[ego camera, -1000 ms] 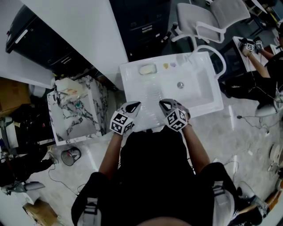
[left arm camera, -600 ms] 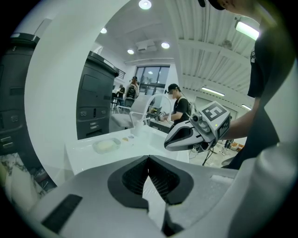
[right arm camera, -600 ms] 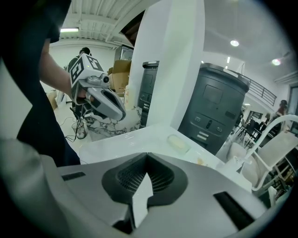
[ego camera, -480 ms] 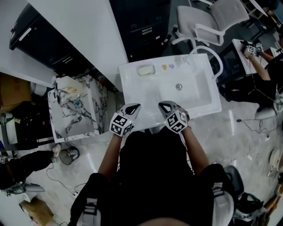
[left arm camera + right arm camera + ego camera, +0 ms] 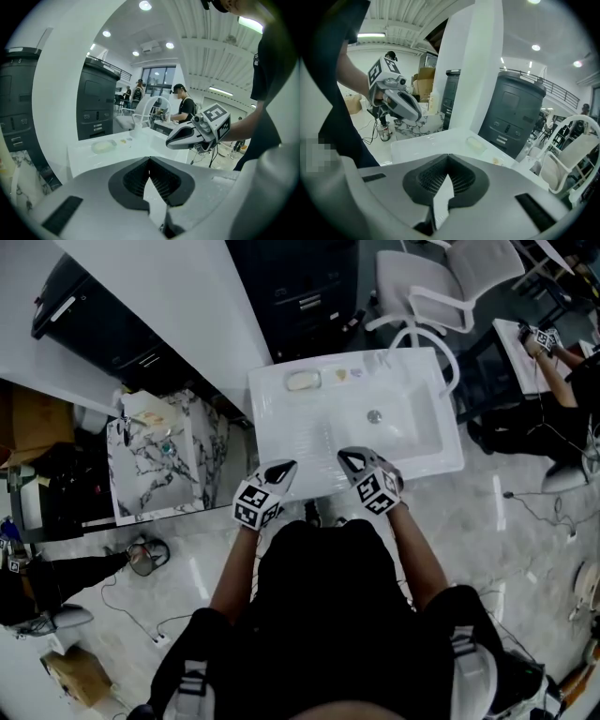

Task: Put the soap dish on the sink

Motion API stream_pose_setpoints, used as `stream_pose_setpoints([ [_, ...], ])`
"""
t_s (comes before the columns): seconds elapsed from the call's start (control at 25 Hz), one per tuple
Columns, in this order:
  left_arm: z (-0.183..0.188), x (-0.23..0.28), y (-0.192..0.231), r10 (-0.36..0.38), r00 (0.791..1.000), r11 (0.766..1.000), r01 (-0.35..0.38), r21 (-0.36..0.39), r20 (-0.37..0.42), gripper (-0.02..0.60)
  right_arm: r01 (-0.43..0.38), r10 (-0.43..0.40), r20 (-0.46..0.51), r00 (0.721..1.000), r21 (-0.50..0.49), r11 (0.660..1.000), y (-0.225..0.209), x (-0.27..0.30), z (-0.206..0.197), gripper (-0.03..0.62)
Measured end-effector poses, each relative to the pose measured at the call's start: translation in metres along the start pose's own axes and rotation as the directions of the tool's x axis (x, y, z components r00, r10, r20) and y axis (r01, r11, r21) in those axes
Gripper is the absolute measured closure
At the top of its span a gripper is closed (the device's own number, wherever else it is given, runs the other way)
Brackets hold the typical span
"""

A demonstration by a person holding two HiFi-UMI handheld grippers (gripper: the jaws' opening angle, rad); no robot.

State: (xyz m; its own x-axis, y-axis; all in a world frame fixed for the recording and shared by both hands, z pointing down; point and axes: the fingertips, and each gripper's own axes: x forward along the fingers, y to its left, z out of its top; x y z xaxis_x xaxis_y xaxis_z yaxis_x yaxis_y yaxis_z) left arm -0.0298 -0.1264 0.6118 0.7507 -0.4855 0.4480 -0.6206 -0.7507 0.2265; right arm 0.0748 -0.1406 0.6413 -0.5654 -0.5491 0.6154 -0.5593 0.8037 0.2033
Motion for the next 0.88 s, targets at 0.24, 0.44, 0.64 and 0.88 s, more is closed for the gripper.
stream_pose_setpoints([
  [0.24,-0.002,-0.004,-0.034,0.008,1.0,1.0,-0.008,-0.001,0.002,0.581,0.0,-0.001,0.054,0.999,0.02,1.0,0.006,-0.026,0.001,0.6],
  [0.44,-0.007,-0.009,-0.047,0.033,0.999,0.999,-0.034,0.002,0.022,0.581,0.002,-0.004,0.076,0.997,0.028,1.0,0.011,-0.038,0.001,0.6],
  [0.64,-0.01,-0.016,-0.058,0.058,0.998,0.998,-0.057,-0.007,0.022,0.581,-0.004,0.002,0.084,0.996,0.017,1.0,0.016,-0.046,-0.001,0.6],
  [0.88,-0.013,-0.021,-0.073,0.072,0.997,0.997,-0.072,-0.005,0.036,0.581,-0.007,0.003,0.105,0.995,0.036,0.999,0.022,-0.058,-0.005,0.6],
])
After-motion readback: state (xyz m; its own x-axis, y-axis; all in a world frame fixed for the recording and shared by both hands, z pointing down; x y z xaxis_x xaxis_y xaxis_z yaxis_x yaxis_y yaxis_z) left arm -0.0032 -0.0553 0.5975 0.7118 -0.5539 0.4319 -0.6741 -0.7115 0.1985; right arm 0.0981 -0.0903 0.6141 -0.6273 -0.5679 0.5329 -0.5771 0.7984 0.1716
